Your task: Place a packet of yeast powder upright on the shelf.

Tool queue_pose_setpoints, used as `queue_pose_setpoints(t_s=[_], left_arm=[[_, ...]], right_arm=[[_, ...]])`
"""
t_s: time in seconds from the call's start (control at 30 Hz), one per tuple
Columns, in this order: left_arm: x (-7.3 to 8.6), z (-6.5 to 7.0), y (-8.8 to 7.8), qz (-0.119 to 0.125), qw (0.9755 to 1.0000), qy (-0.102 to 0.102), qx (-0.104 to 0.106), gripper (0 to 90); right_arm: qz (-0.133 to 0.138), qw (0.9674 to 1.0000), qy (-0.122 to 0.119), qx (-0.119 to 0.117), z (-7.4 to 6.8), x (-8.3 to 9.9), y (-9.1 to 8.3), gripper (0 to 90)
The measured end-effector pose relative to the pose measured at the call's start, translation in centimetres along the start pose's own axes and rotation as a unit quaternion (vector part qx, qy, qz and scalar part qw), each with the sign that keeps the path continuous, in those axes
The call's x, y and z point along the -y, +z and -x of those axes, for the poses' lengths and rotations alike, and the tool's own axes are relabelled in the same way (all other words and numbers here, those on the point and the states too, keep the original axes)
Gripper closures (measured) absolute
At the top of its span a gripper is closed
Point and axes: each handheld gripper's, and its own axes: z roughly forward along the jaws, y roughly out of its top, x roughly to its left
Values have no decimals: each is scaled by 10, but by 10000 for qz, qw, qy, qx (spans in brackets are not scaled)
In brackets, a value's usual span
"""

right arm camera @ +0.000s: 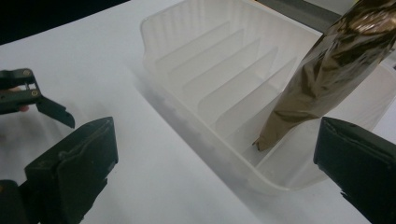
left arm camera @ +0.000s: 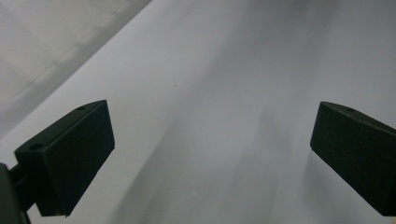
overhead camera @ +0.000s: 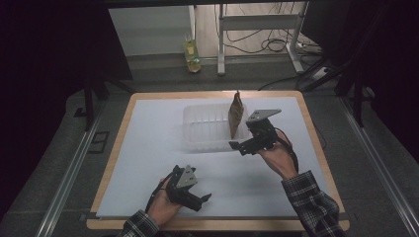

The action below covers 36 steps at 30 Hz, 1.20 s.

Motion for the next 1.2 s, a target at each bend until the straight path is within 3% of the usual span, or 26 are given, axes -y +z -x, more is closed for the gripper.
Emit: queue_pose_setpoints(t_s=[0.27, 0.57, 0.77, 1.2], left_arm=[[0, -1, -1, 32, 10000, -1, -6, 0], [0, 0, 0, 52, 10000, -14, 8, 0], [0, -1, -1, 41, 10000, 13, 22, 0], [0, -2, -1, 41, 10000, 0, 10, 0]], right_arm=[[46, 9999, -143, -20, -8, 11, -5, 0], [138, 9998, -125, -41, -11, 29, -10, 0], [94, 9999, -47, -52, -9, 39, -10, 0], [-29, 9999, -149, -13, -15, 51, -14, 0]])
